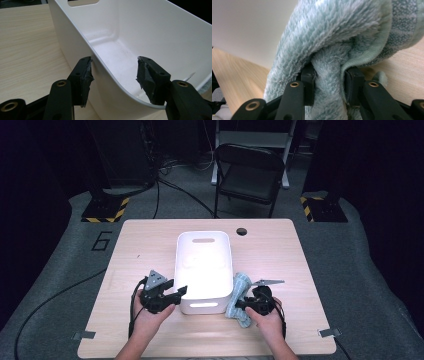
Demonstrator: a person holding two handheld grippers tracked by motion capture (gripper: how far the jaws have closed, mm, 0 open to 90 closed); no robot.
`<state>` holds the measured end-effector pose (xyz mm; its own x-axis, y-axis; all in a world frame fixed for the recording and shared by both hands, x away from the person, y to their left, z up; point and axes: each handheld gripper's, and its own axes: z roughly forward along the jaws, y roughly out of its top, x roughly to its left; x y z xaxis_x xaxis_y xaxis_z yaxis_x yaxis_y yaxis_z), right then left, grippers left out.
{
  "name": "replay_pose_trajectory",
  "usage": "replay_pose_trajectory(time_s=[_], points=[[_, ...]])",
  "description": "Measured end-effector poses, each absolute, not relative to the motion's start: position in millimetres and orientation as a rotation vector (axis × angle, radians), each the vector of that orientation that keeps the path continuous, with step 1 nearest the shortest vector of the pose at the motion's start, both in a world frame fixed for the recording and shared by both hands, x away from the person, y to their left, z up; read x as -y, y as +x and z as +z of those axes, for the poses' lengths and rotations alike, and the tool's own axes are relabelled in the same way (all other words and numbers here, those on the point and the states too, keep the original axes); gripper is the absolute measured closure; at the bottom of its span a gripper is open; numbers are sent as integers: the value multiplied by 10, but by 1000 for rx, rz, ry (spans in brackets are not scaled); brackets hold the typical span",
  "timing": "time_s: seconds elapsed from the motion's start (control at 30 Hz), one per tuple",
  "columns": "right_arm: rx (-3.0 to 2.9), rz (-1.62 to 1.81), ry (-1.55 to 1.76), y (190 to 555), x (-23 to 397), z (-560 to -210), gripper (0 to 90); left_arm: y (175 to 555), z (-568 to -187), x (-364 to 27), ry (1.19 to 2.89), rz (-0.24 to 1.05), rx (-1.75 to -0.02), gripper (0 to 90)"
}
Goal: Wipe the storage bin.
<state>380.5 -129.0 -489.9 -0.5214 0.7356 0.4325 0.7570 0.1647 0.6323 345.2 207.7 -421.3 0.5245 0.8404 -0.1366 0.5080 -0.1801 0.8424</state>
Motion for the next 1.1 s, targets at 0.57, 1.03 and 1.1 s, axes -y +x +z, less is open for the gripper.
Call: replay_pose_trajectory(time_s=[0.57, 1.03, 1.1], points=[[2355, -1409, -1577, 3940, 1413, -4828, 643, 3318, -4191, -2027, 1889, 425, -1067, 451], [2323, -1444, -1626, 4038, 1485, -4812, 622, 3259, -4143, -2041, 1923, 387, -1015, 419], [2321, -1445, -1630, 4033, 1470, -4809, 622, 3265, -4126, -2070, 1908, 384, -999, 419]])
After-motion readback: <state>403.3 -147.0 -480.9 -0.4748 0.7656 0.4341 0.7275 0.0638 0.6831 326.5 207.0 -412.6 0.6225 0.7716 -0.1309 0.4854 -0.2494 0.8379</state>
